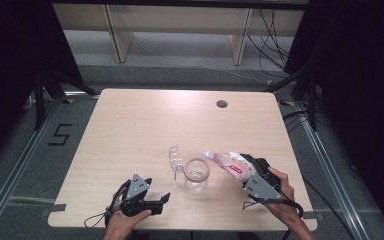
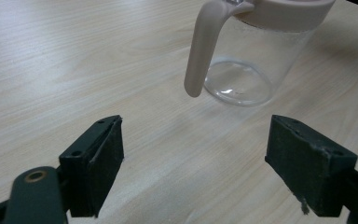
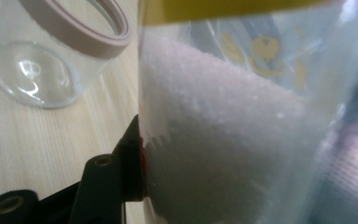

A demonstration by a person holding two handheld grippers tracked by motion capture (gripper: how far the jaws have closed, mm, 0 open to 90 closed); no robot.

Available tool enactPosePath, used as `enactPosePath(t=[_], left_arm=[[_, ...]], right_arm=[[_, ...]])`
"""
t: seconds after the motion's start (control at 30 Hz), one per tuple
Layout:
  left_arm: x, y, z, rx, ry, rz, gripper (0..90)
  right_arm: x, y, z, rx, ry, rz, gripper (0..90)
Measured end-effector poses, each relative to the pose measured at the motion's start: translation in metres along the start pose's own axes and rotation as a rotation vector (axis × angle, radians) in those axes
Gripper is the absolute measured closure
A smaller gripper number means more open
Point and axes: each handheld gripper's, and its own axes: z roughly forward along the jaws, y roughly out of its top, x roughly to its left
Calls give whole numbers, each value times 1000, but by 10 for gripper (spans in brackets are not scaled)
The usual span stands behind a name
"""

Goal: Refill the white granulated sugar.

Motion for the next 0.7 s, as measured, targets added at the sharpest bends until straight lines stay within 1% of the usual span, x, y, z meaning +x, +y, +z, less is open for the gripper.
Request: enactPosePath(t=[0.03, 0.07, 0.1, 0.13, 0.17, 0.2, 0.23, 0.3, 0.33, 0.37, 0.4, 0.43, 0.47, 0.5, 0.53, 0.57, 0.6, 0.63, 0.67, 0.7], left_arm=[[1, 0, 0, -2, 6, 3, 184], [0, 0, 0, -2, 2, -5, 184], [0, 0, 0, -3, 2, -5, 184], [0, 0, 1, -9, -4, -12, 184], [0, 0, 0, -5, -3, -3, 184], [0, 0, 0, -6, -3, -4, 184], [-2, 0, 0, -3, -18, -26, 184], [-3, 0, 0, 3, -10, -31, 184], [-3, 0, 0, 3, -8, -29, 183], [-3, 0, 0, 4, -10, -29, 183], [-3, 0, 0, 4, -9, -26, 183], [-4, 0, 0, -2, -11, -37, 181], [-4, 0, 0, 0, -12, -36, 181], [-1, 0, -1, 5, -2, -3, 181], [-1, 0, 0, 5, -2, -4, 181], [-2, 0, 0, 2, -6, -19, 181], [-2, 0, 0, 5, -8, -21, 181], [-1, 0, 0, 2, 2, -3, 181], [0, 0, 1, -2, -2, -2, 181], [-1, 0, 1, 0, -4, -5, 181]], right_arm=[[1, 1, -1, 7, -7, 0, 482], [1, 1, -1, 10, -6, -28, 482], [2, 2, -3, 11, -12, -18, 483], [3, 3, -3, 13, -13, -25, 483], [4, 4, -4, 19, -20, -40, 483], [4, 5, -3, 18, -21, -72, 484], [3, 6, -4, 18, -23, -103, 484], [7, 6, -5, 32, -25, -72, 485], [7, 6, -4, 34, -29, -80, 485], [7, 6, -4, 33, -32, -110, 486], [8, 6, -5, 43, -37, -93, 486], [8, 6, -5, 44, -38, -98, 487], [7, 6, -4, 45, -45, -115, 487], [7, 7, -4, 46, -46, -142, 487], [8, 6, -4, 52, -54, -137, 488], [8, 6, -4, 57, -63, -146, 488], [7, 6, -3, 48, -66, -173, 488], [7, 6, -3, 51, -67, -170, 488], [6, 7, -4, 56, -65, -200, 488], [9, 6, -3, 56, -72, -186, 489]])
